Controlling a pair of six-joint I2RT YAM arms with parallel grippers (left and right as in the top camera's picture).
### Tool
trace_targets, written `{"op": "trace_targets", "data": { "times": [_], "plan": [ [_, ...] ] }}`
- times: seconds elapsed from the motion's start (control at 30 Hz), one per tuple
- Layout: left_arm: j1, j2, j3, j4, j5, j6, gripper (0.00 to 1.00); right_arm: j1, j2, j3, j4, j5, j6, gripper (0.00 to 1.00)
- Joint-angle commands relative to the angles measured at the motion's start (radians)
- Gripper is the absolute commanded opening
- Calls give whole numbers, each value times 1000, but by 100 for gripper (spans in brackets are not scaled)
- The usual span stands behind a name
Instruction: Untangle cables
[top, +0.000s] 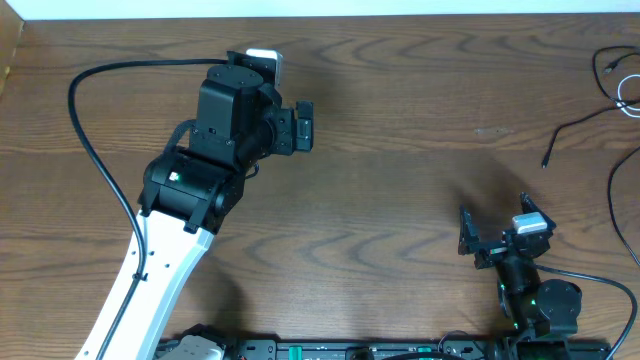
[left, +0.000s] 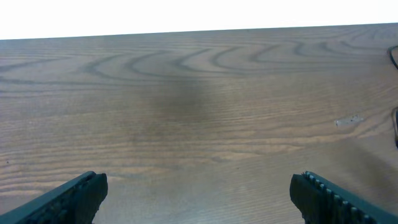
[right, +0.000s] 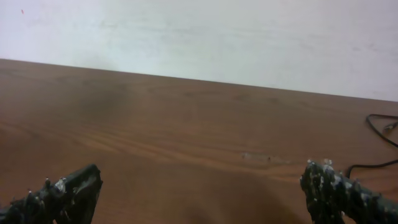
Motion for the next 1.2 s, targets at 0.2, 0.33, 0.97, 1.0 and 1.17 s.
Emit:
{"op": "trace_targets", "data": {
  "times": [0.2,0.33,0.97,1.0,1.17],
  "plan": [
    [2,-5,6,-1,-12,20,99,-1,-7,-2,-4,-10,10,99],
    [2,-5,6,-1,-12,20,99,-1,-7,-2,-4,-10,10,99],
    [9,-16,2,-25,-18,21,99,-1,-7,-2,-4,-10,10,99],
    [18,-27,-8,-27,-21,21,99,-1,-7,-2,-4,-9,10,99],
    [111,-122,-132,59,-11,17,99,-1,-7,-2,-4,-10,10,99]
  ]
}}
